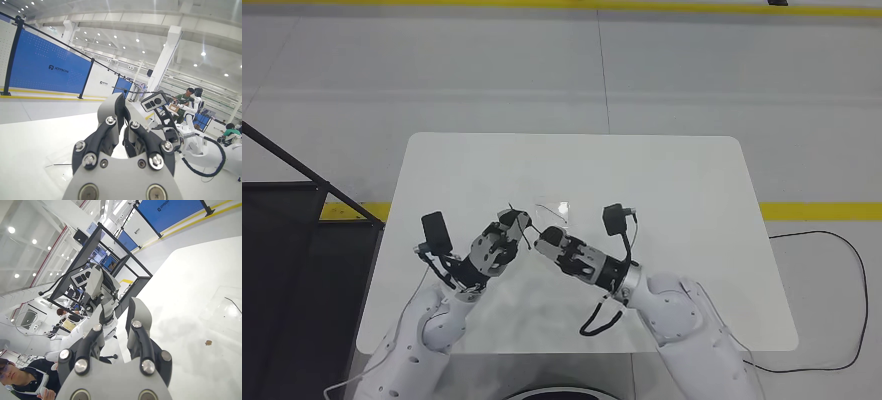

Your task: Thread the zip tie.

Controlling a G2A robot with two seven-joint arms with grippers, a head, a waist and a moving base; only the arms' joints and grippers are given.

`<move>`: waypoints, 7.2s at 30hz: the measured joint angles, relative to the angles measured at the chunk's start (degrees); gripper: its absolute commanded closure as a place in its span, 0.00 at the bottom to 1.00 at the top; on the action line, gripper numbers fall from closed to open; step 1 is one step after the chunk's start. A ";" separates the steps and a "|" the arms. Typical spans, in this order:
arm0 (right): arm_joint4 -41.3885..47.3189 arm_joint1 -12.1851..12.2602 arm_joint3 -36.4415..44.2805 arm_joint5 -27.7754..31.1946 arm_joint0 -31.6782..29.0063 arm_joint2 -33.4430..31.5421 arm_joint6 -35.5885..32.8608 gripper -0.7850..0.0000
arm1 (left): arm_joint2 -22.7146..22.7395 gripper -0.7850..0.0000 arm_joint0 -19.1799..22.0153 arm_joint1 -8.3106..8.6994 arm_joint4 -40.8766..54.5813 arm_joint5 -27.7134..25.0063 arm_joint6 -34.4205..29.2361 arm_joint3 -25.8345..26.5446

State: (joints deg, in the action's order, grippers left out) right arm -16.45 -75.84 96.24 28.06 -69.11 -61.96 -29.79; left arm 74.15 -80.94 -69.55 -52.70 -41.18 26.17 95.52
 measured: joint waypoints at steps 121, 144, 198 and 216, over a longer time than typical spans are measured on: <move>45.23 6.47 -9.90 3.83 12.01 -0.17 -42.60 1.00 | 1.77 0.52 9.41 7.79 105.07 8.91 -98.21 -8.11; 46.56 6.80 -12.89 5.07 14.30 2.48 -41.36 1.00 | 2.74 0.64 8.83 6.86 103.64 11.39 -100.68 -6.53; 58.13 11.86 3.64 3.70 6.41 -6.01 -42.75 1.00 | 5.77 1.00 8.59 5.49 103.74 12.83 -102.13 -8.00; 49.26 12.57 1.54 3.53 8.45 -3.78 -42.75 1.00 | 7.20 0.00 7.86 5.01 100.87 10.04 -99.38 -8.39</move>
State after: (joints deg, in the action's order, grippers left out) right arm 32.81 -63.28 97.78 31.59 -60.66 -65.74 -72.54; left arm 81.36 -73.08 -64.53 48.17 -31.14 -73.21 87.12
